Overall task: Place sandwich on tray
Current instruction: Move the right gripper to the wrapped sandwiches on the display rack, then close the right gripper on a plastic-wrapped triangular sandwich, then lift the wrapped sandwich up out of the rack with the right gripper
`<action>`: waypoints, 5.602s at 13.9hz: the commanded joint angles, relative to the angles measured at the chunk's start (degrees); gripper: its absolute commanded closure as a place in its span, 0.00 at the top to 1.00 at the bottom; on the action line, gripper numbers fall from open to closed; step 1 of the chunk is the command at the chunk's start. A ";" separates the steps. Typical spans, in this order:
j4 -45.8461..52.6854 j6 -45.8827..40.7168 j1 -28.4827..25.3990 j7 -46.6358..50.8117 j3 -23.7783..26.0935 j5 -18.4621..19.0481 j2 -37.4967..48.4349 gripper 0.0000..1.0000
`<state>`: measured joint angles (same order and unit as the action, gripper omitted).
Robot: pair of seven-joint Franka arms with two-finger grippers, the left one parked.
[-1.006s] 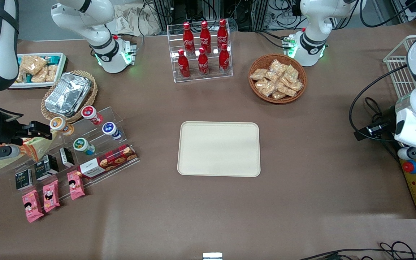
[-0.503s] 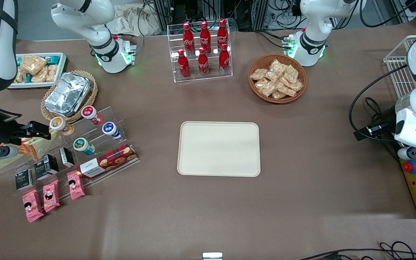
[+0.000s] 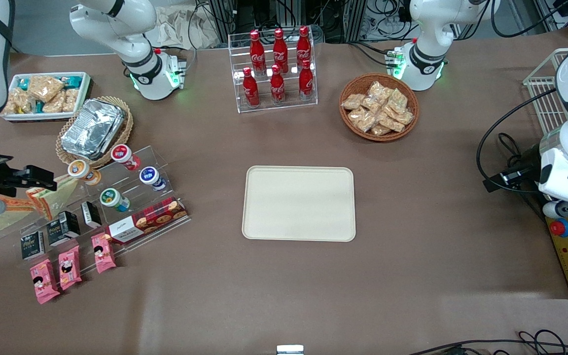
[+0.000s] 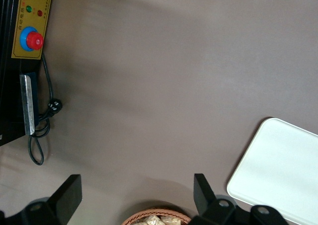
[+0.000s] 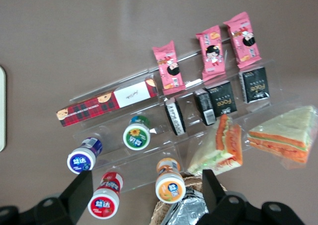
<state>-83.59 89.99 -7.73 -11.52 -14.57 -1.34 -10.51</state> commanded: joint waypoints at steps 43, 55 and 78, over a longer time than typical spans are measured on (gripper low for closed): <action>-3.43 15.21 19.33 34.29 -6.26 -7.89 -16.65 0.98; -5.27 18.03 20.74 28.40 -6.26 -13.69 -17.01 0.46; 5.36 0.01 -5.69 12.75 -5.82 -6.57 -6.99 0.46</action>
<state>-78.77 91.48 -9.81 2.06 -19.95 -8.55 -18.85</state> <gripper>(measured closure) 0.533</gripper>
